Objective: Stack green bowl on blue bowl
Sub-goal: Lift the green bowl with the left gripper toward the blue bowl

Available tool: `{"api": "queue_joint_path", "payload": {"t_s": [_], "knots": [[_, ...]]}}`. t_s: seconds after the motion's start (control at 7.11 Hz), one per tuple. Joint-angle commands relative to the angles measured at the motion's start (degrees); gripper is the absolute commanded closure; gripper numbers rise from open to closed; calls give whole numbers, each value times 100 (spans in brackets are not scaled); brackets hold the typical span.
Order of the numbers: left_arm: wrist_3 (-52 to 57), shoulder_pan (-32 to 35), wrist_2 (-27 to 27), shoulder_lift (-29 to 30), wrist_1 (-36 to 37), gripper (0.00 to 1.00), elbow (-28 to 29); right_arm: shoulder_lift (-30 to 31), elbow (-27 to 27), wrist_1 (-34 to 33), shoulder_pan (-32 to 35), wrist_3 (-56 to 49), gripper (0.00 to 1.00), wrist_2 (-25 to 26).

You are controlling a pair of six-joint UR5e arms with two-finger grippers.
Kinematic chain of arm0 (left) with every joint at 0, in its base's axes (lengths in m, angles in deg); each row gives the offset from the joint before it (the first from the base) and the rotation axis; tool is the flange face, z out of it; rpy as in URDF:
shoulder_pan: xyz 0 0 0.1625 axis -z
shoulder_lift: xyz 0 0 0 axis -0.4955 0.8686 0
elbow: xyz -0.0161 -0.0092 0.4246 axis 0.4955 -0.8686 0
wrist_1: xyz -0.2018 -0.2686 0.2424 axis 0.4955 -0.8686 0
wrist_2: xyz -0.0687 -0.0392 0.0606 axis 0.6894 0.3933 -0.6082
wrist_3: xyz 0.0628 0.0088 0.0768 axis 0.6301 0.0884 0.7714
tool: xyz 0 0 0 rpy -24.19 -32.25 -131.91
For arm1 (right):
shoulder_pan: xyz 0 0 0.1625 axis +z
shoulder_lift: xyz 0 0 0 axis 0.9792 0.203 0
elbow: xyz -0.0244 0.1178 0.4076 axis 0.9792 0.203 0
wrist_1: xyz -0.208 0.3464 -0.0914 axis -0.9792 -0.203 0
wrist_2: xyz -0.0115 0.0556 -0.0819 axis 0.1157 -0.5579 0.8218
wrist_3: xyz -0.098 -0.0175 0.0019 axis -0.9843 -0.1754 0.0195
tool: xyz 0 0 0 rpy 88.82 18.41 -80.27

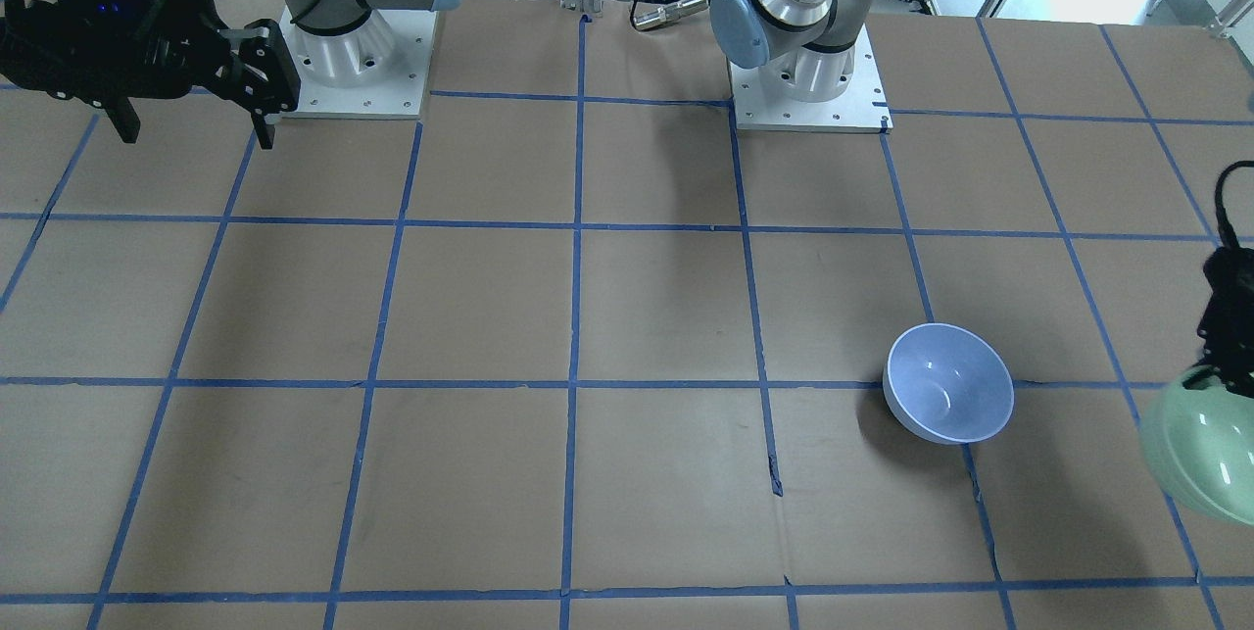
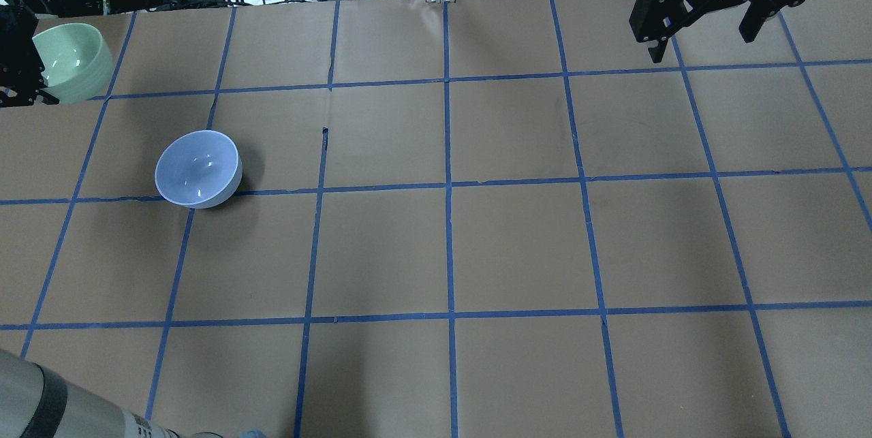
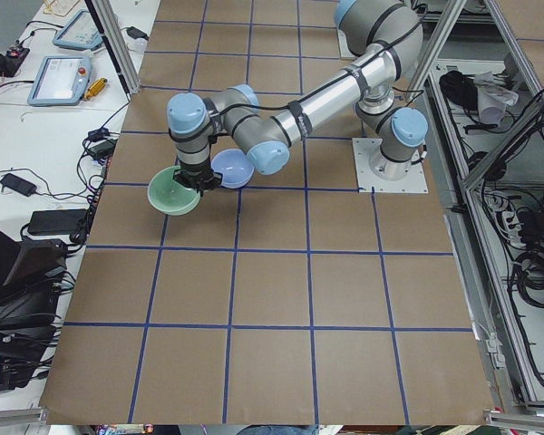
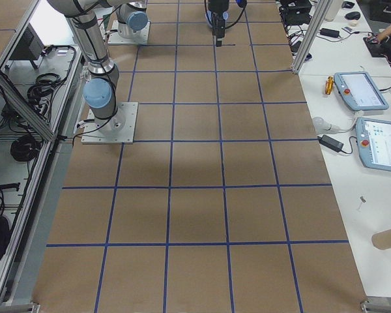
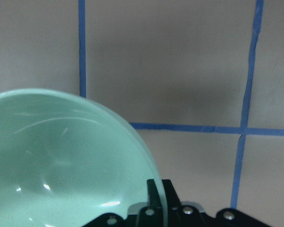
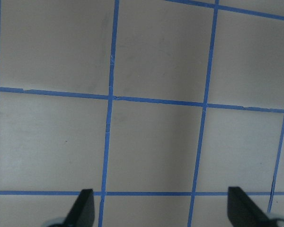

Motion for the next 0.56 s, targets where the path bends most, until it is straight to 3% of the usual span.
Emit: {"api": "queue_joint_path", "payload": {"t_s": [0.0, 0.42], "knots": [[-349, 482, -8, -816, 50, 100, -1025, 0, 0, 0, 0, 0, 0, 0], [-482, 889, -122, -1511, 1643, 100, -2718, 0, 0, 0, 0, 0, 0, 0]]}}
